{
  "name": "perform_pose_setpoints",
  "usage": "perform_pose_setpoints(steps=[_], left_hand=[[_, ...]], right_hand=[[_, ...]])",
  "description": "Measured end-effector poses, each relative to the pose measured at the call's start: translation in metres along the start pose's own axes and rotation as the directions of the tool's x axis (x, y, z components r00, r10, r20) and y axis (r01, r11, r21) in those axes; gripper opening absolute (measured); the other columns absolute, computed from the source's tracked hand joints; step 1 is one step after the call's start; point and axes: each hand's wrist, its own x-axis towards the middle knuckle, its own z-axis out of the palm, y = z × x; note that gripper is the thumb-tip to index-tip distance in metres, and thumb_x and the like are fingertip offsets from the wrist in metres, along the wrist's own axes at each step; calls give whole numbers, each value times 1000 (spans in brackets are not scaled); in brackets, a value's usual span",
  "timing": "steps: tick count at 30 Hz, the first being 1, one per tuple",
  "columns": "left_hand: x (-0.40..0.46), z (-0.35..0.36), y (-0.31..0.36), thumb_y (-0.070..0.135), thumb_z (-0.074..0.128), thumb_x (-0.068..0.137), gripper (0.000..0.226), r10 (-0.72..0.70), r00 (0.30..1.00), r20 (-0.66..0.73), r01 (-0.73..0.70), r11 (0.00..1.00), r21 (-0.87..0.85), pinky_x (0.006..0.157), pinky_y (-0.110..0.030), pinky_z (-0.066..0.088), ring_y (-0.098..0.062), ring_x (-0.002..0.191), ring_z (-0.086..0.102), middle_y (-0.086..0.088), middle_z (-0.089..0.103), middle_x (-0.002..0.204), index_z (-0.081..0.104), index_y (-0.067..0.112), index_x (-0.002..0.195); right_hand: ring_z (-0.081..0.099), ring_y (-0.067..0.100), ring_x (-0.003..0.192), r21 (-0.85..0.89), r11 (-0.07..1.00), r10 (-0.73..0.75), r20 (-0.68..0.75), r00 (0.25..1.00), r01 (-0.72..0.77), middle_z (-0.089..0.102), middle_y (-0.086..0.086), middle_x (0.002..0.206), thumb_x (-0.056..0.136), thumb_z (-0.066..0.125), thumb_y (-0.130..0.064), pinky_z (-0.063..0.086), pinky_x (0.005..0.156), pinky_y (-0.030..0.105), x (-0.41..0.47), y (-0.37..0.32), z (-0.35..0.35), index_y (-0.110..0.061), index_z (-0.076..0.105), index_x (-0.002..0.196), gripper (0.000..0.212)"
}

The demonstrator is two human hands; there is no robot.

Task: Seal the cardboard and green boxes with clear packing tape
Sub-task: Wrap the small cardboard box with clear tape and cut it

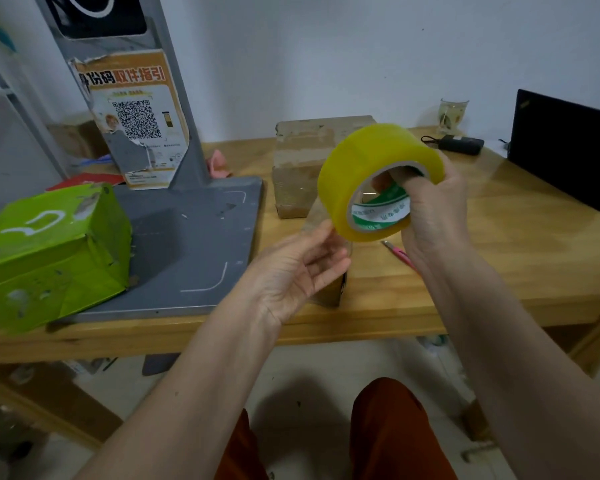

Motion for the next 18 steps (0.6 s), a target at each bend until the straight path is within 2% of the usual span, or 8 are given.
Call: perform_pose_setpoints(steps=[3, 5, 7, 11, 15, 18], left_hand=[[1, 0, 6, 8, 62, 90, 9, 101, 994, -51, -92, 986, 140, 61, -24, 60, -12, 62, 66, -7, 67, 69, 65, 4, 82], [2, -3, 14, 6, 62, 91, 13, 184, 978, -95, -155, 956, 247, 53, -21, 56, -10, 56, 62, -5, 63, 65, 63, 5, 77], [4, -11, 26, 5, 62, 91, 15, 259, 955, -144, -204, 927, 313, 53, -20, 53, -9, 55, 58, -2, 59, 63, 60, 7, 77], [10, -30, 42, 8, 60, 93, 21, 255, 953, -164, -164, 889, 427, 54, -21, 51, -8, 57, 49, 2, 52, 62, 56, 12, 73], [28, -30, 36, 14, 64, 93, 26, 280, 924, -261, -134, 875, 465, 55, -23, 49, -7, 51, 44, 5, 49, 58, 53, 15, 69], [41, -29, 33, 21, 70, 90, 34, 321, 900, -295, -108, 820, 563, 58, -24, 49, -8, 54, 44, 3, 47, 60, 49, 16, 64]], right_hand=[[65, 6, 64, -99, 994, -39, 32, 999, 42, 67, -5, 71, 84, 61, 8, 54, 67, 26, -5, 0, 2, -20, 62, 87, 28], [63, 5, 66, -213, 973, -91, 20, 996, 93, 64, -1, 80, 84, 59, 7, 52, 64, 23, -5, 1, 1, -20, 59, 89, 27], [63, 6, 72, -307, 941, -155, -20, 988, 142, 63, 1, 84, 81, 57, 8, 52, 65, 25, -2, -1, -5, -18, 57, 93, 28], [56, -15, 64, -471, 867, -190, -13, 982, 162, 56, -12, 81, 78, 58, 13, 44, 57, 8, 2, 0, -20, -12, 55, 99, 33], [57, -1, 71, -597, 792, -185, -30, 982, 131, 59, -9, 83, 77, 59, 7, 44, 56, 12, 3, 9, -26, -19, 57, 99, 33], [57, 4, 75, -676, 731, -144, -19, 989, 94, 59, -7, 86, 80, 61, 3, 42, 56, 18, 5, 10, -28, -20, 57, 104, 34]])
